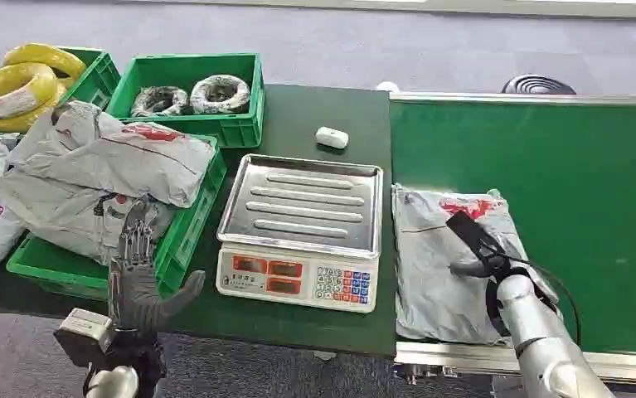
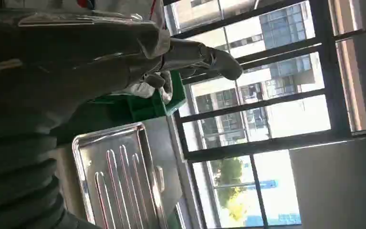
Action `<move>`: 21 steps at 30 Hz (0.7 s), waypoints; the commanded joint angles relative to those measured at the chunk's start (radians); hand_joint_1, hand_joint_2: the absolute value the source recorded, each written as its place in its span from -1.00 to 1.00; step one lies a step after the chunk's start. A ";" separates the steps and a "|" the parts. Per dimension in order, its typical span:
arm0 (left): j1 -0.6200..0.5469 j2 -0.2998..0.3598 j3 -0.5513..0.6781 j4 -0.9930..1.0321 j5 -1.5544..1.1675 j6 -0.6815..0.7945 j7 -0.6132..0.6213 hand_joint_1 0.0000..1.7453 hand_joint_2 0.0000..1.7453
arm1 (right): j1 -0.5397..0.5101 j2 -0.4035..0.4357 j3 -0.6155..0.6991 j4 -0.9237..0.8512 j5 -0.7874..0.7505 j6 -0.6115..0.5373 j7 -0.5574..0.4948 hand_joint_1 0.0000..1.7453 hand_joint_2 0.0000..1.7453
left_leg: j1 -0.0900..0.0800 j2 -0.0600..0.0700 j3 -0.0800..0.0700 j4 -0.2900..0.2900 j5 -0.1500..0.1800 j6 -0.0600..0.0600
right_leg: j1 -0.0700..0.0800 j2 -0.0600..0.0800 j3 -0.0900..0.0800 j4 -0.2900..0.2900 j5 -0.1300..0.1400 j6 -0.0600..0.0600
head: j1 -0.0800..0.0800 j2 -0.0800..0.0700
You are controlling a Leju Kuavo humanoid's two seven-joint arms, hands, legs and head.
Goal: Moved the parcel from conveyor to table for the left to box.
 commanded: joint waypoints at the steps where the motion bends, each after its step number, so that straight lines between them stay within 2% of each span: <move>1: -0.084 0.010 -0.010 0.144 -0.009 0.008 0.032 -1.00 1.00 | -0.056 0.009 0.096 0.208 0.035 0.137 0.105 0.96 1.00 | 0.000 0.000 0.002 -0.001 0.001 0.000 | 0.000 -0.001 0.002 -0.001 0.001 0.000 | 0.000 0.000; 4: -0.066 0.007 -0.012 0.141 -0.012 0.007 0.032 -1.00 1.00 | -0.062 -0.003 0.095 0.195 0.034 0.141 0.101 1.00 1.00 | 0.001 -0.001 0.007 -0.002 0.001 0.000 | 0.001 -0.001 0.007 -0.003 0.001 0.000 | 0.000 0.000; 9: -0.073 0.001 -0.003 0.140 -0.017 0.005 0.033 -1.00 1.00 | -0.065 -0.022 0.101 0.160 0.041 0.108 0.096 1.00 1.00 | 0.000 -0.001 0.007 -0.003 0.002 0.000 | 0.000 -0.002 0.007 -0.003 0.001 0.000 | 0.000 0.000; 11: -0.048 0.003 0.013 0.108 -0.017 0.008 0.033 -1.00 1.00 | -0.080 -0.013 0.087 0.131 0.035 0.006 0.088 1.00 1.00 | 0.001 -0.001 0.007 -0.001 0.001 0.000 | 0.000 -0.002 0.007 -0.002 0.000 0.000 | 0.000 0.000; 13: -0.003 0.005 0.032 0.057 -0.019 0.016 0.032 -1.00 1.00 | -0.102 0.007 0.055 0.081 0.011 -0.156 0.080 1.00 1.00 | 0.000 -0.001 0.007 -0.002 0.001 0.000 | 0.000 -0.001 0.007 -0.003 0.001 0.000 | 0.000 0.000; 14: 0.012 0.006 0.037 0.039 -0.021 0.019 0.030 -1.00 1.00 | -0.115 0.012 0.048 0.062 0.003 -0.187 0.077 1.00 1.00 | 0.000 0.002 0.007 -0.001 0.000 0.000 | 0.000 0.002 0.006 -0.002 0.001 0.000 | 0.000 0.000; 17: 0.038 -0.001 0.055 -0.002 -0.026 0.030 0.026 -1.00 1.00 | -0.114 0.023 0.015 -0.099 -0.011 -0.437 0.098 1.00 1.00 | -0.001 0.004 0.003 0.000 0.000 0.000 | -0.001 0.004 0.002 0.001 0.001 0.000 | 0.000 0.000; 18: 0.038 -0.003 0.058 -0.007 -0.027 0.033 0.025 -1.00 1.00 | -0.111 0.021 0.011 -0.145 -0.015 -0.446 0.110 1.00 1.00 | -0.001 0.006 0.003 0.000 -0.001 0.000 | -0.001 0.006 0.001 0.002 0.001 0.000 | -0.001 0.000; 19: 0.036 -0.004 0.058 -0.007 -0.029 0.039 0.023 -1.00 1.00 | -0.087 0.021 0.001 -0.233 -0.007 -0.523 0.130 1.00 1.00 | -0.002 0.006 0.001 0.001 -0.001 0.000 | -0.001 0.005 -0.001 0.002 0.001 0.000 | 0.000 0.000; 21: 0.033 -0.004 0.057 -0.005 -0.030 0.039 0.023 -1.00 1.00 | -0.085 0.017 0.003 -0.249 -0.009 -0.512 0.130 1.00 1.00 | -0.001 0.002 0.001 0.000 0.000 0.000 | -0.001 0.002 0.000 0.001 0.000 0.000 | 0.000 0.000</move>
